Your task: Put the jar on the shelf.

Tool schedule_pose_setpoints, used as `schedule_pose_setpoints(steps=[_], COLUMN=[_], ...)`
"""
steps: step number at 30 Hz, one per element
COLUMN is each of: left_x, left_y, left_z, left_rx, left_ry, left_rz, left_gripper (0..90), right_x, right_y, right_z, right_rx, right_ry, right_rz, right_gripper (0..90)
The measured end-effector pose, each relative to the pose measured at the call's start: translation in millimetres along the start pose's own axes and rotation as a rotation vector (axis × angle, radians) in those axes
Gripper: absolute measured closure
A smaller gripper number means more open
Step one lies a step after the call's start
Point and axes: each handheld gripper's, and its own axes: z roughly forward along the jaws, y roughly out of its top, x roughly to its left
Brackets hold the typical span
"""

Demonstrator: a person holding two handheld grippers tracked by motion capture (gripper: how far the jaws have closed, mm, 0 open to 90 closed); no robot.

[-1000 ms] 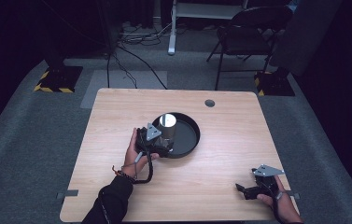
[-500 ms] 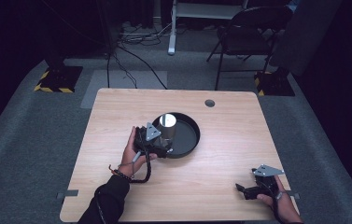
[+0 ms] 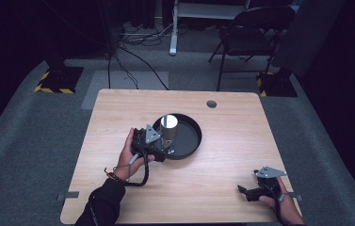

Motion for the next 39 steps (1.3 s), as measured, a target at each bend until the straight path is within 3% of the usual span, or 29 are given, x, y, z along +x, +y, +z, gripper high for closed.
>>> schedule_pose_setpoints(steps=[25,39], left_x=[-6.3,-15.2], left_y=[-18.9,-29.8], left_z=[-22.6,-31.6], left_rx=[0.008,0.031], left_ry=[0.003,0.003], left_rz=[0.031,0.088], left_gripper=[1.6,1.6], right_x=[0.0,0.1], right_y=[0.0,0.0], right_z=[0.0,-0.1], right_rx=[0.0,0.0], right_ry=[0.0,0.0], right_rz=[0.0,0.0], right_gripper=[0.0,0.0])
